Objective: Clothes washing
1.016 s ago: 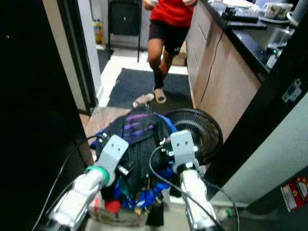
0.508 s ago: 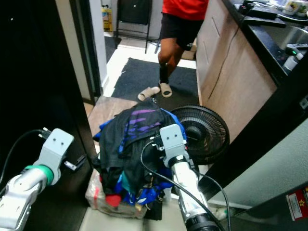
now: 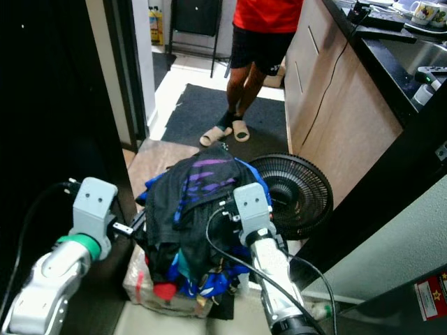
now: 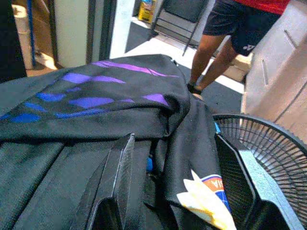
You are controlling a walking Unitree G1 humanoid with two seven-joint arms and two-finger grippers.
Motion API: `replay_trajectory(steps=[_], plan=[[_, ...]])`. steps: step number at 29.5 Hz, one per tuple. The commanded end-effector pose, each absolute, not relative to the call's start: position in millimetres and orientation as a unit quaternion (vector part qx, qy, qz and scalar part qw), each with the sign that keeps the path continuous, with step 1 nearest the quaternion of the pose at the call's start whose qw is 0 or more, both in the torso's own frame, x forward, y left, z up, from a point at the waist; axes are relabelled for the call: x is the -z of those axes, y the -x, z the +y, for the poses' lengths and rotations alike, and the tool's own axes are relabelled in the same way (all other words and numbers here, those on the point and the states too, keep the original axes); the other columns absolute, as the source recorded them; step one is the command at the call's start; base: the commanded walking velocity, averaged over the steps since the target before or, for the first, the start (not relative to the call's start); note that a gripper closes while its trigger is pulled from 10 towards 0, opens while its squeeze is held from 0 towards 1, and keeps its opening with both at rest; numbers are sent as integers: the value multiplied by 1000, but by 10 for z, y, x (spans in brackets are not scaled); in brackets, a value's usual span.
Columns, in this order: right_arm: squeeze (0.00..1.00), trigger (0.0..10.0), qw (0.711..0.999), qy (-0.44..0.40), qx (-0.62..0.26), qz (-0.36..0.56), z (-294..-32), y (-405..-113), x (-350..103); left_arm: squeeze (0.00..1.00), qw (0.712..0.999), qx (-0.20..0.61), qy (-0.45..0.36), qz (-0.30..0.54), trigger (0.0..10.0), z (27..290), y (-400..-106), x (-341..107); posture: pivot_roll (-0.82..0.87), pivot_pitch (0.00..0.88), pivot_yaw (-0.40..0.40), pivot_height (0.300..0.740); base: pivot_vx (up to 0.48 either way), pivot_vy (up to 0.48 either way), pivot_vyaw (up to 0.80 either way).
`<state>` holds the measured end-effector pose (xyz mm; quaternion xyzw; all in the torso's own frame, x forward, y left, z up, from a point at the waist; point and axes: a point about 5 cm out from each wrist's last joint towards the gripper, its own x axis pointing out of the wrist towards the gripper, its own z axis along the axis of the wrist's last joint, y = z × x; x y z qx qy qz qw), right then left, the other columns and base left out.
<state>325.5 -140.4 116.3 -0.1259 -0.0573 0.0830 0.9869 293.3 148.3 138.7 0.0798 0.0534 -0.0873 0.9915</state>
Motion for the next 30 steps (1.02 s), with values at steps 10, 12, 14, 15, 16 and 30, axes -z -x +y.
replay_trajectory(steps=[10, 12, 14, 15, 16, 30], plan=[[0, 10000, 980, -28, -194, -19, -911, -3560, -1289, 0, 994, 63, -76, 36, 10000, 1520, -3034, -1492, 150, 73, -51, 740, 0, 0, 0], [0, 10000, 980, -28, -194, -19, -911, -3560, -1289, 0, 994, 63, -76, 36, 10000, 1520, -3034, -1492, 150, 73, -51, 740, 0, 0, 0], [0, 10000, 980, -36, -194, 0, -868, -3570, -1230, 0, 995, 60, -75, 36, 10000, 1525, -3030, -1490, 157, 72, -57, 740, 0, 0, 0], [0, 10000, 980, -36, -194, 0, -868, -3570, -1230, 0, 995, 60, -75, 36, 10000, 1525, -3030, -1490, 157, 72, -57, 740, 0, 0, 0], [0, 10000, 980, -36, -194, 0, -868, -3570, -1230, 0, 995, 60, -75, 36, 10000, 1525, -3030, -1490, 157, 72, -57, 740, 0, 0, 0], [0, 10000, 982, 59, -139, 114, -1196, -3522, -762, 0, 991, 76, -92, 63, 10000, 1452, -2960, -1423, 174, 177, -26, 740, 0, 0, 0]])
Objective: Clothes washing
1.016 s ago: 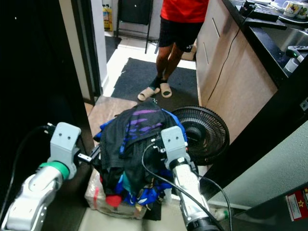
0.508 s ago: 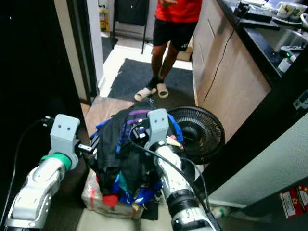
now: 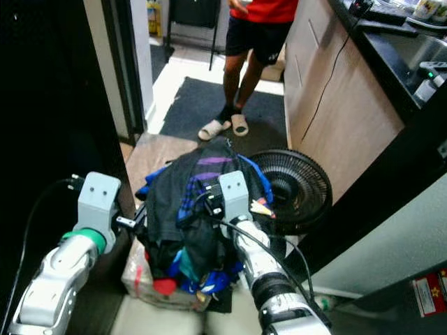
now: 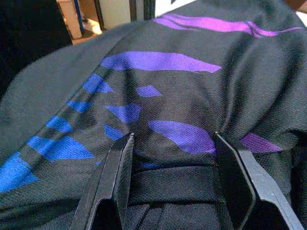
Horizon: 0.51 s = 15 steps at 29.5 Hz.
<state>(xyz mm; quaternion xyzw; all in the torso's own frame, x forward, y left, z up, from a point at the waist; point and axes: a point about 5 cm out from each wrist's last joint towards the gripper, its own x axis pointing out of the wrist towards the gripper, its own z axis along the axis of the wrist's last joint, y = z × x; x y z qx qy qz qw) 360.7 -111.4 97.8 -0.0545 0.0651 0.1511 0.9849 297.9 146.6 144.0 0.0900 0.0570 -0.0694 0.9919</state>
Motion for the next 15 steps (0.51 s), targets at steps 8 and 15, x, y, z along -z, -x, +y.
replay_trajectory(steps=[8, 15], plan=[[0, 2353, 981, 61, -130, 132, -1229, -3448, -628, 0, 990, 76, -93, 69, 10000, 1464, -2925, -1434, 186, 231, 0, 740, 0, 0, 0], [0, 0, 980, 26, -141, 138, -1156, -3372, -538, 0, 989, 78, -97, 77, 10000, 1475, -2871, -1416, 191, 238, 9, 740, 0, 0, 0]])
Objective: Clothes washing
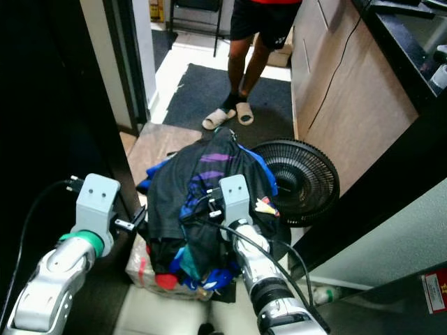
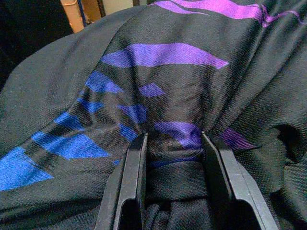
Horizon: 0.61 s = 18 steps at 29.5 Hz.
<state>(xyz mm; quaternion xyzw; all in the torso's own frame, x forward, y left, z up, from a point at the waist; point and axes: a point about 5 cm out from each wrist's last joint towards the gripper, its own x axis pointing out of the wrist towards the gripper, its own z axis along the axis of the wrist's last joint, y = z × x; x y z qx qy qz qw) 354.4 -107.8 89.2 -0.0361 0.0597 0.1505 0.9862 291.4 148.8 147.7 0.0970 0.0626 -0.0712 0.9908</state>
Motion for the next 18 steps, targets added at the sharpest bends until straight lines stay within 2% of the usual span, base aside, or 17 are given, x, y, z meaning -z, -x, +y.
replay_trajectory(steps=[1, 7, 10, 18], plan=[[0, 0, 980, 26, -141, 138, -1156, -3372, -538, 0, 989, 78, -97, 77, 10000, 1475, -2871, -1416, 191, 238, 9, 740, 0, 0, 0], [0, 0, 981, -4, -147, 125, -1099, -3369, -562, 0, 989, 76, -100, 80, 10000, 1486, -2894, -1415, 179, 218, 9, 740, 0, 0, 0], [0, 0, 984, -23, -154, 86, -1084, -3404, -697, 0, 989, 75, -97, 79, 10000, 1456, -2935, -1406, 161, 194, 2, 740, 0, 0, 0], [0, 0, 987, -28, -152, 47, -1123, -3404, -826, 0, 990, 79, -93, 75, 10000, 1410, -2976, -1406, 136, 156, 2, 740, 0, 0, 0]])
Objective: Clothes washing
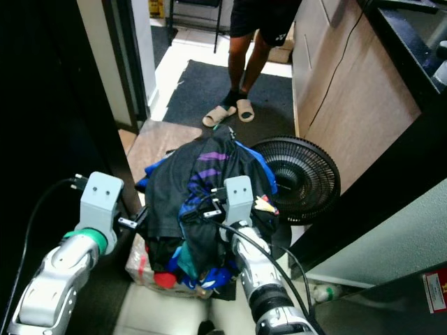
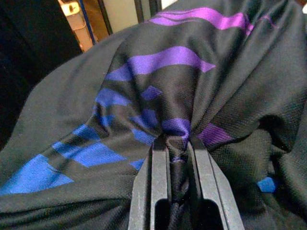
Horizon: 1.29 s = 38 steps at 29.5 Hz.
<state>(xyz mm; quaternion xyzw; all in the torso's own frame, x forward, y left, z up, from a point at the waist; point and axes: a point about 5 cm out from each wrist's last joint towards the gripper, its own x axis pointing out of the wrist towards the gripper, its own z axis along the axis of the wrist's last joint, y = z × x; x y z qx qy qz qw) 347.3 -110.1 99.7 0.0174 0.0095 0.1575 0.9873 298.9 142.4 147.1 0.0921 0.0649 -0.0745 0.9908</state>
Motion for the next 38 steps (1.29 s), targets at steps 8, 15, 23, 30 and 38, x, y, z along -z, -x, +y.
replay_trajectory(steps=[8, 15, 23, 30, 38], plan=[[0, 0, 992, -31, -88, -83, -1397, -3411, -1426, 0, 991, 79, -83, 64, 10000, 1396, -3064, -1452, 108, 102, 7, 740, 0, 0, 0], [0, 0, 977, 4, -67, -201, -1507, -3388, -2065, 0, 995, 69, -67, 38, 10000, 1420, -3110, -1609, 114, 84, 7, 740, 0, 0, 0], [0, 10000, 946, 59, -36, -317, -1513, -3248, -2719, 0, 997, 62, -28, -31, 10000, 1462, -3153, -2088, 109, 46, 16, 740, 0, 0, 0], [0, 10000, 962, 70, -12, -265, -1550, -2825, -2338, 0, 996, 59, -21, -71, 10000, 1522, -2973, -2359, 107, 0, 16, 740, 0, 0, 0], [0, 10000, 968, 70, 16, -242, -1557, -2828, -2208, 0, 995, 65, -24, -72, 10000, 1490, -2941, -2318, 85, 0, 28, 740, 0, 0, 0]])
